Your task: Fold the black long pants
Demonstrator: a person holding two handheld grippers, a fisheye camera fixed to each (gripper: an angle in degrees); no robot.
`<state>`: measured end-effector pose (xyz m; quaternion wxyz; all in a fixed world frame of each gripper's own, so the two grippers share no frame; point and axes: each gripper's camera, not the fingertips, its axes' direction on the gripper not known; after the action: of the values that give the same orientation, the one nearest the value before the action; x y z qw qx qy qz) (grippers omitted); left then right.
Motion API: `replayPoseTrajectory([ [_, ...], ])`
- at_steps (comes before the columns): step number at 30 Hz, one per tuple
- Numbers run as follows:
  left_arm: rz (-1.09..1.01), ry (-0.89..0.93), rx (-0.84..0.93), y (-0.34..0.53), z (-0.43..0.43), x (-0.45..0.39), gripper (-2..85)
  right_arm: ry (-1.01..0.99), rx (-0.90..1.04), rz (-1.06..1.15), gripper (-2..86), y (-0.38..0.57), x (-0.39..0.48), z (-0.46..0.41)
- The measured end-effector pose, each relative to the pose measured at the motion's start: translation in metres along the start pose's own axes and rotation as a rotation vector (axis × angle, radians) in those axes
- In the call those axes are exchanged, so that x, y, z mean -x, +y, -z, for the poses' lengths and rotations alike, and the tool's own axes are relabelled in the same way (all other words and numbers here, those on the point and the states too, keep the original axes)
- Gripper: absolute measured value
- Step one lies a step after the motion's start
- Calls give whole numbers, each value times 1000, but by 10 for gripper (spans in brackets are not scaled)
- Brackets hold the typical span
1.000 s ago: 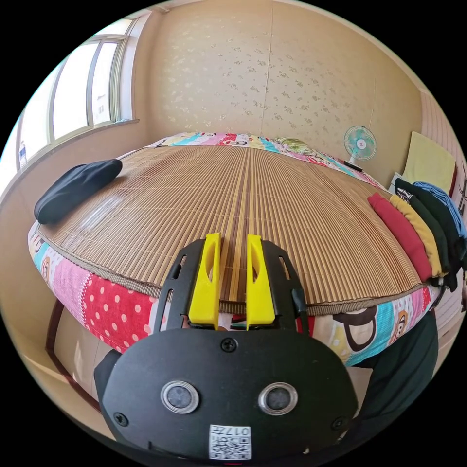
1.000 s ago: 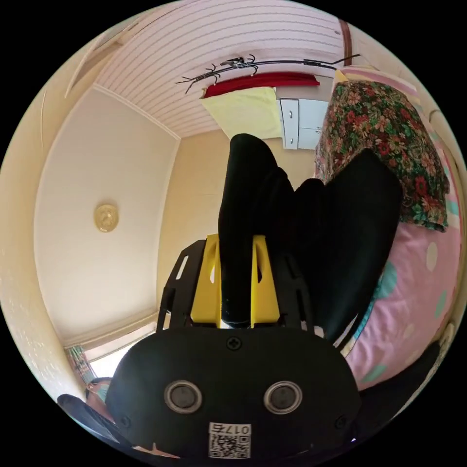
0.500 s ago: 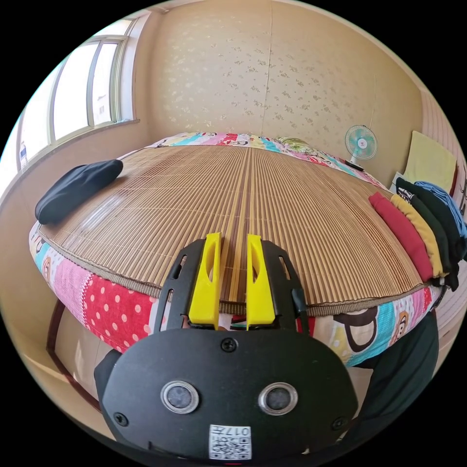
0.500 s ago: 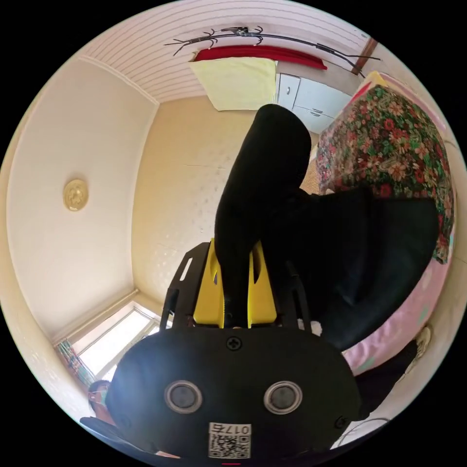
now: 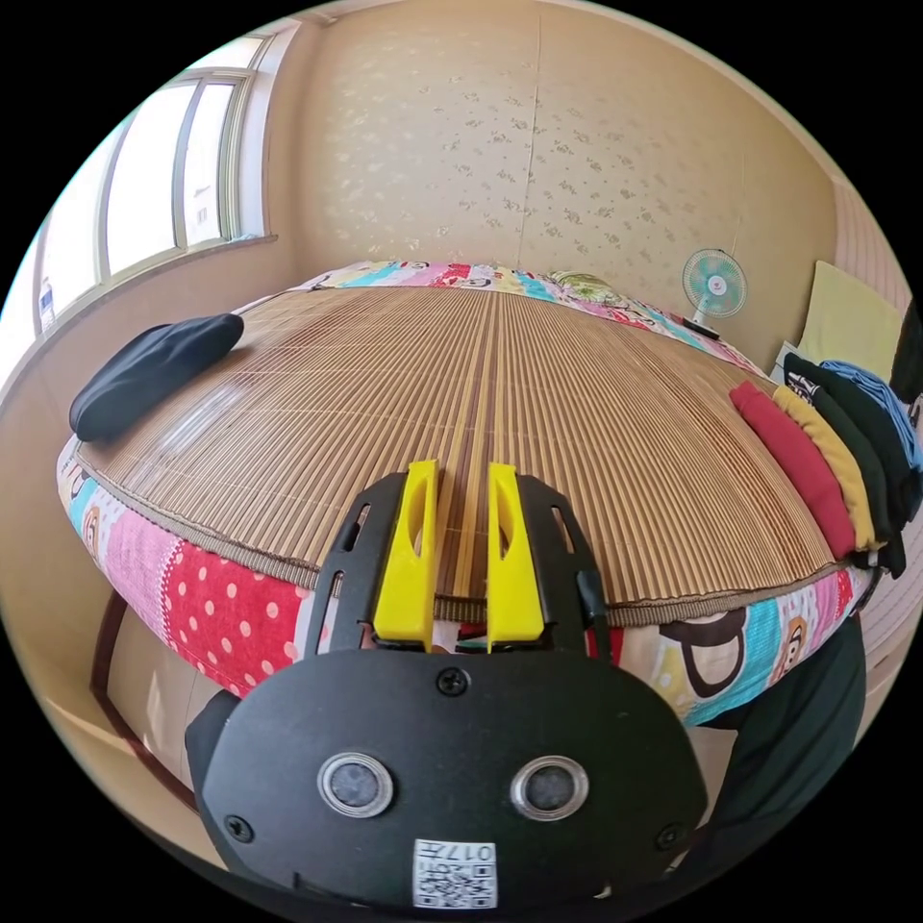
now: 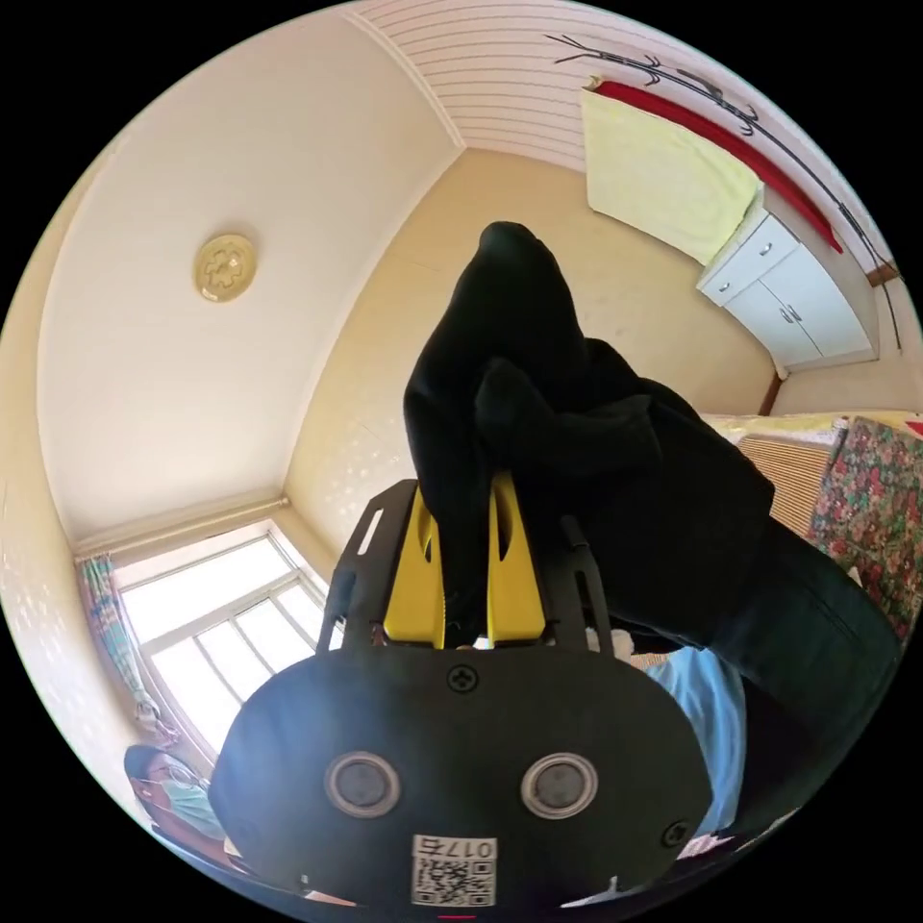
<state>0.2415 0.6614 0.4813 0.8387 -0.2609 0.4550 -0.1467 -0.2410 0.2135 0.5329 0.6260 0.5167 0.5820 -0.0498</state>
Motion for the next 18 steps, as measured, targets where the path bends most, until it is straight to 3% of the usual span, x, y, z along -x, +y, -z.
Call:
replayPoseTrajectory([
  [4,7,2,3,-5,6,2,83,-93,93,152,86,29,72,-75],
  [7,9,0,9,-9,11,4,83,-140,270,371,86,81,140,-154],
  [10,17,6,16,-14,18,7,82,-61,493,613,86,166,196,-245],
  [14,97,44,18,-19,32,24,68,259,882,1070,85,379,214,-387],
  [18,245,228,-85,-18,57,65,78,368,1353,1316,88,672,99,-461],
])
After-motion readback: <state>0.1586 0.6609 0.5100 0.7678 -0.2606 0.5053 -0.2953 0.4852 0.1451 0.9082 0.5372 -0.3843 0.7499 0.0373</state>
